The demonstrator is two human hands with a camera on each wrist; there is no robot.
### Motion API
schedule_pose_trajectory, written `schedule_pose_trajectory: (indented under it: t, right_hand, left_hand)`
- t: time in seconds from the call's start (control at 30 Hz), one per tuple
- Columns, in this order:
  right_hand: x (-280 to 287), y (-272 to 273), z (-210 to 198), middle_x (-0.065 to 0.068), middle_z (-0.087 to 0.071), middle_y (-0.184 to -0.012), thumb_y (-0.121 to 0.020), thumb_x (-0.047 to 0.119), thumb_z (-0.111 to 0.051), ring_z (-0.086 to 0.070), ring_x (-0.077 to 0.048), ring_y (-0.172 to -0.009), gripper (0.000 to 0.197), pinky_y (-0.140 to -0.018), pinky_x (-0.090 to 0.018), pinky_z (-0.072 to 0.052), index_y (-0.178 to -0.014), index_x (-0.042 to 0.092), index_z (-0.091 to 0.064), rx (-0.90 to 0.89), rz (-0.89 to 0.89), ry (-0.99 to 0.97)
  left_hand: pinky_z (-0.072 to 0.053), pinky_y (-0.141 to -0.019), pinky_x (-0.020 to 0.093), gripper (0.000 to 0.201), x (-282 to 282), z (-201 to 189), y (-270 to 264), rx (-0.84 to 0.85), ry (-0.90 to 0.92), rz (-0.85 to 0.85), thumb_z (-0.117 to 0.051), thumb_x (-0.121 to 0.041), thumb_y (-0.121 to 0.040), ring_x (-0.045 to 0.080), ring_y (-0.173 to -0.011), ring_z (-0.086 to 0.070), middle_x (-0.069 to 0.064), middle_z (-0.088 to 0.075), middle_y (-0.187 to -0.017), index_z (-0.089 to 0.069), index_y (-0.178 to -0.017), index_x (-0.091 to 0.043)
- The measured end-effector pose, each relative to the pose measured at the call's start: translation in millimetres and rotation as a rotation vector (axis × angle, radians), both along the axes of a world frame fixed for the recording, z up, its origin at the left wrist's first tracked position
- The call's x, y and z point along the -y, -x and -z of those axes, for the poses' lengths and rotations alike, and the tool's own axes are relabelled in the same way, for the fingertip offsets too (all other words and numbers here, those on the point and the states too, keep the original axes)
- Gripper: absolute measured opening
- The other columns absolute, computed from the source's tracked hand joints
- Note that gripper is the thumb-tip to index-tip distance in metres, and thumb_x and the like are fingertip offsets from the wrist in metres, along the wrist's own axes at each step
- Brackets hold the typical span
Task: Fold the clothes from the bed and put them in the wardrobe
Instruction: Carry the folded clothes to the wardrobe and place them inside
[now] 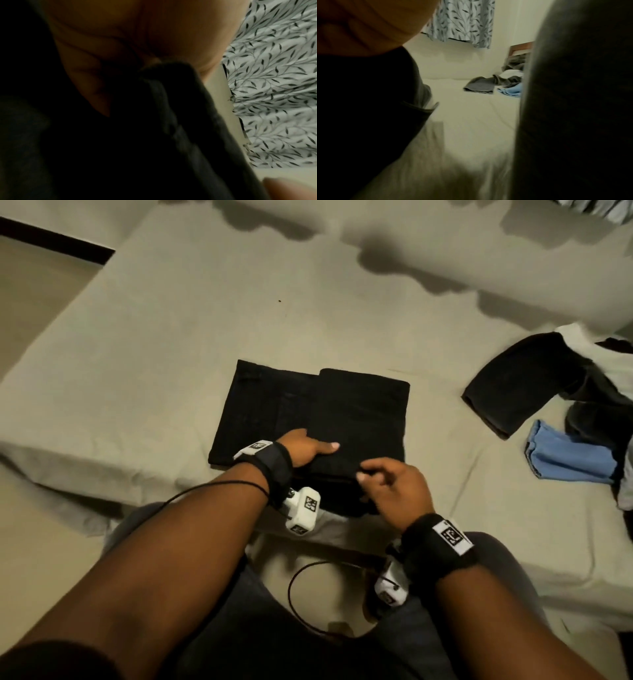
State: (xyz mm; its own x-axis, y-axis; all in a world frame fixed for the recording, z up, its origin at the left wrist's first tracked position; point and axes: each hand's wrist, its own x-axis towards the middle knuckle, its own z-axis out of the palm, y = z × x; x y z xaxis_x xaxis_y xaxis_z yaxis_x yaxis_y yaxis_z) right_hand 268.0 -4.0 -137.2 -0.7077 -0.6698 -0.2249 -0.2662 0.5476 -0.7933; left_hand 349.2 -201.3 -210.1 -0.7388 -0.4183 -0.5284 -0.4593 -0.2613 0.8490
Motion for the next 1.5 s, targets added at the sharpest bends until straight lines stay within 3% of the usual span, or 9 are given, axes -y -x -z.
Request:
schedule_pose_trajectory:
  t: [0.13,0.37,0.5,0.7,0.87,1.13,1.23,1.3,1.5]
  right_hand:
    - [5.5,22.4,11.8,0.008,-0.061,-0.056,-0.085,0.032,-0.078,-0.058,-0.004,-0.054,0.011,-0.067,-0.025,-0.047,-0.083,0.021,-0.075,-0.132,0.203,-0.008]
    - [0.1,1.4,10.8,0.003,-0.052,-0.057,-0.084,0.035,-0.08,-0.047,-0.007,-0.052,0.016,-0.059,-0.021,-0.044,-0.093,0.027,-0.07,-0.063,-0.142,0.06]
    - [12.2,2.7,42.5,0.004,-0.053,-0.114,-0.067,0.064,-0.082,-0.056,-0.014,-0.102,0.072,-0.091,-0.03,-0.05,-0.125,0.034,-0.052,-0.21,-0.183,-0.161]
    - [16.5,-19.0,71.3,-0.002,-0.009,-0.153,-0.054,0.075,-0.082,-0.044,-0.035,-0.133,0.128,-0.11,-0.044,-0.046,-0.152,0.047,-0.006,-0.181,-0.238,-0.286]
    - [16.6,-19.9,67.1,-0.004,-0.006,-0.157,-0.075,0.021,-0.079,-0.056,-0.041,-0.122,0.096,-0.106,-0.04,-0.047,-0.152,0.042,-0.026,-0.179,-0.197,-0.243]
    - [3.4,-6.5,62.8,-0.001,-0.026,-0.152,-0.068,0.065,-0.083,-0.04,-0.021,-0.136,0.103,-0.115,-0.029,-0.034,-0.151,0.041,-0.027,0.168,-0.133,-0.128]
    - [12.8,6.3,70.5,0.005,-0.046,-0.131,-0.082,0.052,-0.078,-0.052,-0.013,-0.117,0.096,-0.108,-0.033,-0.043,-0.157,0.025,-0.024,0.452,0.167,-0.033]
    - [18.4,17.2,79.2,0.0,-0.063,-0.13,-0.085,0.039,-0.079,-0.063,-0.015,-0.113,0.066,-0.107,-0.04,-0.049,-0.139,0.009,-0.056,0.555,0.136,-0.052]
    - [17.4,28.4,55.4,-0.007,-0.076,-0.109,-0.092,0.013,-0.072,-0.073,-0.023,-0.103,0.019,-0.101,-0.043,-0.054,-0.11,0.012,-0.073,0.555,0.197,0.229]
  left_hand:
    - [-0.051,-0.103,0.037,0.046,-8.3,-24.4,14.6,-0.046,0.338,0.023,-0.08,-0.025,-0.077,0.018,-0.11,-0.068,0.0,-0.073,-0.116,-0.069,-0.12,-0.018]
    - [-0.05,-0.104,0.037,0.052,83.1,-49.9,-65.5,0.077,0.52,-0.13,-0.077,-0.021,-0.072,0.022,-0.111,-0.067,0.003,-0.072,-0.119,-0.067,-0.123,-0.024]
    - [-0.053,-0.099,0.042,0.057,90.3,-5.5,-107.3,0.507,0.451,-0.172,-0.084,-0.043,-0.071,0.029,-0.106,-0.069,0.009,-0.073,-0.12,-0.071,-0.119,-0.015]
    - [-0.049,-0.087,0.033,0.058,75.0,12.0,-109.5,0.533,0.532,-0.333,-0.076,-0.052,-0.084,0.033,-0.11,-0.066,0.011,-0.07,-0.124,-0.067,-0.126,-0.012]
    - [-0.046,-0.082,0.032,0.047,73.8,6.3,-108.5,0.494,0.53,-0.377,-0.072,-0.046,-0.089,0.034,-0.104,-0.067,0.013,-0.072,-0.119,-0.071,-0.119,-0.009]
    - [-0.051,-0.09,0.034,0.058,75.7,11.9,-115.3,0.55,0.355,-0.377,-0.08,-0.045,-0.081,0.033,-0.106,-0.067,0.012,-0.07,-0.122,-0.068,-0.125,-0.009]
    - [-0.055,-0.097,0.044,0.068,75.3,6.6,-112.2,0.517,0.153,-0.458,-0.084,-0.045,-0.073,0.035,-0.101,-0.068,0.013,-0.071,-0.116,-0.065,-0.124,-0.005]
    - [-0.053,-0.099,0.046,0.069,74.0,1.9,-107.4,0.502,0.108,-0.413,-0.084,-0.042,-0.07,0.034,-0.101,-0.068,0.012,-0.071,-0.116,-0.065,-0.124,-0.004]
    - [-0.049,-0.09,0.032,0.045,64.2,-48.8,-81.2,0.286,0.581,-0.322,-0.083,-0.028,-0.079,0.022,-0.101,-0.066,0.0,-0.069,-0.107,-0.071,-0.12,-0.011]
